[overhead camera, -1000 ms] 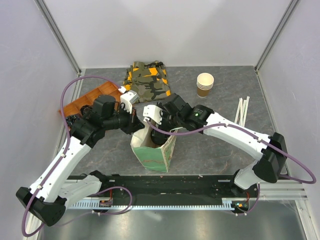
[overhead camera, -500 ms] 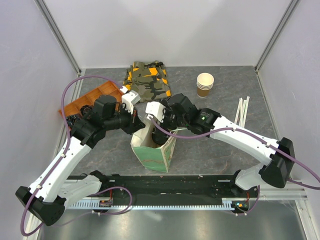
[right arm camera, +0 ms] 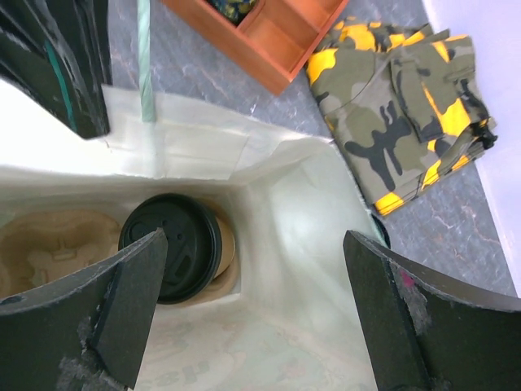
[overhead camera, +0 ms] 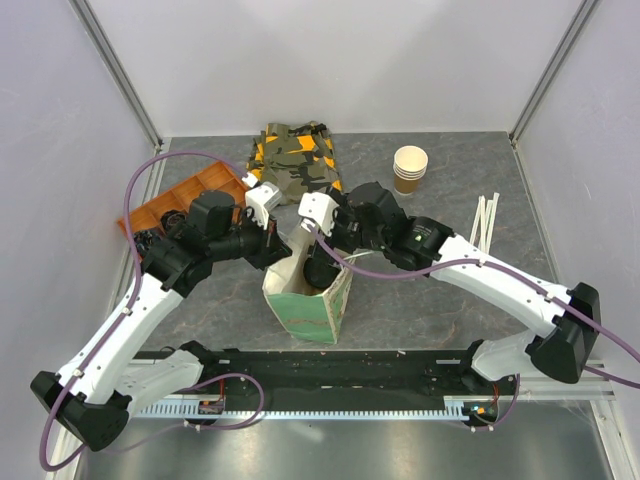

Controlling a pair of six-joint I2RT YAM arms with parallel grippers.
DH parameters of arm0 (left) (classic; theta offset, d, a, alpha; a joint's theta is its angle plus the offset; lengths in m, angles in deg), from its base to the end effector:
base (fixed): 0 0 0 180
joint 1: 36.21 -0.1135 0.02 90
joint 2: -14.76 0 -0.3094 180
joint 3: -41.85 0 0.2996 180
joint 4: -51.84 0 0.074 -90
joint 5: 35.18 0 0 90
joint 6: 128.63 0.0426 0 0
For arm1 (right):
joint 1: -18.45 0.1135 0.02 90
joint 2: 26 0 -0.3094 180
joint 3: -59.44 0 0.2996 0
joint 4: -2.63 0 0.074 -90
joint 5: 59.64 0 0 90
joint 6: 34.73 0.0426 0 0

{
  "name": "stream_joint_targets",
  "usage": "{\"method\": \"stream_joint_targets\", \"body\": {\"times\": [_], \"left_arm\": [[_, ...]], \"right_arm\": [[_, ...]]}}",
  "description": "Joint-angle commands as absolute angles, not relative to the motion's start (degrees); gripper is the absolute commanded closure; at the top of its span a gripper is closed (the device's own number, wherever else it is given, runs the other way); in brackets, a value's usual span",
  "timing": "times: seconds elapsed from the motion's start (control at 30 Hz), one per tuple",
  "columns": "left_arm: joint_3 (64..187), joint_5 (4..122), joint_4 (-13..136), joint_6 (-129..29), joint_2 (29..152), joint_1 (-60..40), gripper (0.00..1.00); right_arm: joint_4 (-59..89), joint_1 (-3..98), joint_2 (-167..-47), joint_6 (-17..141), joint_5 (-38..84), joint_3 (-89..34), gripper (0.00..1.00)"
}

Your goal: Pack the takeout coffee

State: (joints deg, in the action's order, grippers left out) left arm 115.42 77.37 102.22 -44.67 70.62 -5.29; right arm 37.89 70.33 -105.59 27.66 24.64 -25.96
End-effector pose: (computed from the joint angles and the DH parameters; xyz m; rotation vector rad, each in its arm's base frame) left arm 0.1865 -0.1307 0.3995 0.7033 2.0826 -0.7919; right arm 0.2211 0.2886 0.3909 -1.3907 1.5766 0.3605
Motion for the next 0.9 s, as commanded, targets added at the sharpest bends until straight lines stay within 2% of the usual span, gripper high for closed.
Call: {"method": "stream_joint_targets", "body": {"times": [0.0, 0.43, 0.67, 0.87], "left_arm": [[117.82, 76.44, 99.52, -42.14, 70.84, -4.92, 0.98], [119.49, 76.79, 100.31, -42.85, 72.16, -4.65, 0.97], [120.02, 76.01, 100.83, -43.2, 72.33, -3.42, 0.8], [120.99, 73.63, 101.8, -42.94, 72.68, -2.11, 0.73]], "right_arm": [[33.17, 69.87, -102.64, 29.34, 24.2, -25.41, 0.02], [31.5, 69.78, -101.15, 31.98, 26.14, -27.61, 0.02], [31.06, 69.78, -100.79, 31.54, 26.84, -28.05, 0.02], [30.71, 69.78, -100.27, 31.1, 27.19, -27.96, 0.02]]}}
